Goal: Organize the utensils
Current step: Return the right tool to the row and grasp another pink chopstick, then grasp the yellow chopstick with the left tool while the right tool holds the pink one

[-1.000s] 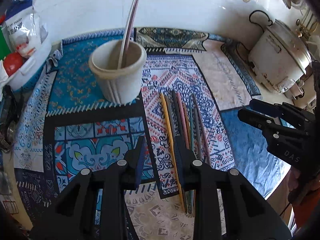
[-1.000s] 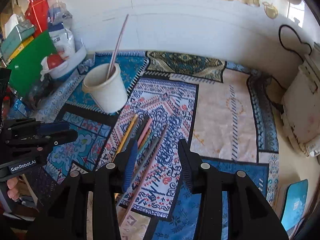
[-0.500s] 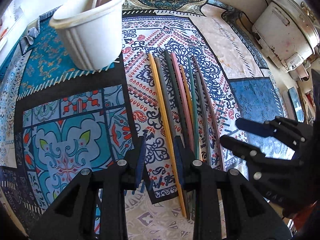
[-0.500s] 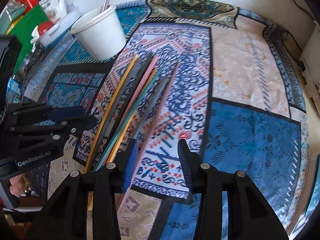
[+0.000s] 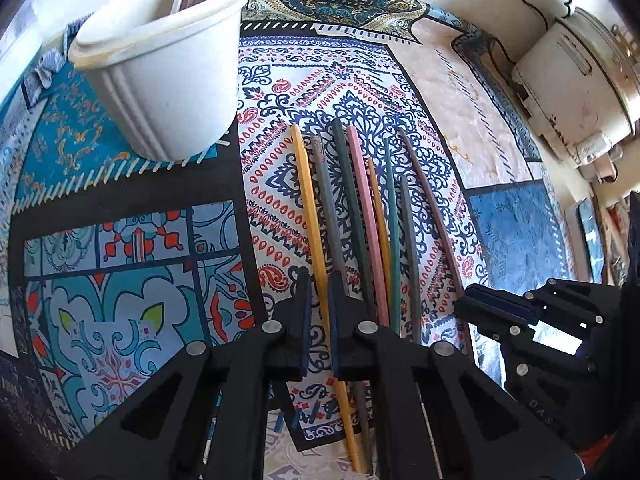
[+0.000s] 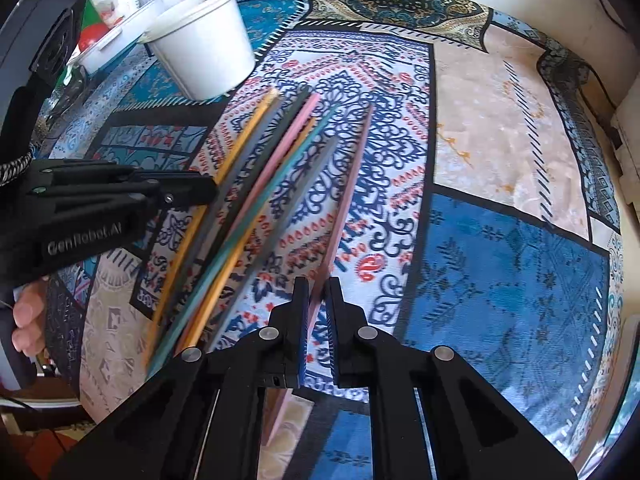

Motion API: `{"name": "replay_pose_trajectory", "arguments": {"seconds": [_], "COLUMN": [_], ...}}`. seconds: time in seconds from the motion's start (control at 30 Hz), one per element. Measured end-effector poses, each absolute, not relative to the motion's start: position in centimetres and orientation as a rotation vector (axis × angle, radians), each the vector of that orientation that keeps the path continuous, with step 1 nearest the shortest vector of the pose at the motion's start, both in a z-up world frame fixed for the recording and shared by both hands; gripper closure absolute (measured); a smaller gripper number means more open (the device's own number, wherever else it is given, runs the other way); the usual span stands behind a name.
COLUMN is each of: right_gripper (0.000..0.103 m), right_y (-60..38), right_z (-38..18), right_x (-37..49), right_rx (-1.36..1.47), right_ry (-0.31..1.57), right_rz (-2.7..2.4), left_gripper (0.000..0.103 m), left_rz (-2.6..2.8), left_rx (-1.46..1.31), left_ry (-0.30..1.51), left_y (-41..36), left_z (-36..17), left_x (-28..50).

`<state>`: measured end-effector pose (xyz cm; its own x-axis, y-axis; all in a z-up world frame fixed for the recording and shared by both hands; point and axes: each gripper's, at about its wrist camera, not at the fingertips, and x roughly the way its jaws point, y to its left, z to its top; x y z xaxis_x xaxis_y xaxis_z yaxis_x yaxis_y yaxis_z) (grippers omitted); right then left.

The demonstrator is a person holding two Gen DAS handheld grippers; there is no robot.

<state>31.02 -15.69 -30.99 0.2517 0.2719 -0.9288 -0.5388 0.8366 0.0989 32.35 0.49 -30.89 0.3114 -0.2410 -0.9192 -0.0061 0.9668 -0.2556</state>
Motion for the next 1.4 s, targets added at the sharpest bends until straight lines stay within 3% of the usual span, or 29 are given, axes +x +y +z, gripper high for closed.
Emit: {"name": "replay_pose_trajectory", "arguments": {"seconds": [0.57, 0.8, 1.27, 1.4], "right_gripper": [0.097, 0.097, 0.097, 0.096], "right_y": [-19.6, -19.2, -16.2, -15.2], "right_z": [-30.5, -30.5, -31.1, -31.4], "right_x": [32.5, 33.1, 34.9, 36.2], "right_rx": [-0.217, -0.198, -0.275, -0.269], "right_ry": [1.263, 1.258, 1.255, 1.267], "right_rz": [0.523, 0.527, 0.563, 0.584], "left_gripper": [0.099, 0.089, 0.090, 0.095], "left_rz": [-0.186, -0.179, -0.192, -0.190], "left_rx": [-0.208, -0.156, -0.065, 0.010], "left_ry": [1.390, 1.376, 1.373, 1.356], "left_y": [3.3, 2.0, 0.5, -0.6], "left_z": [-30.6, -30.5, -30.7, -30.7], "left_x": [29.9, 31.3, 34.1, 34.2]}}
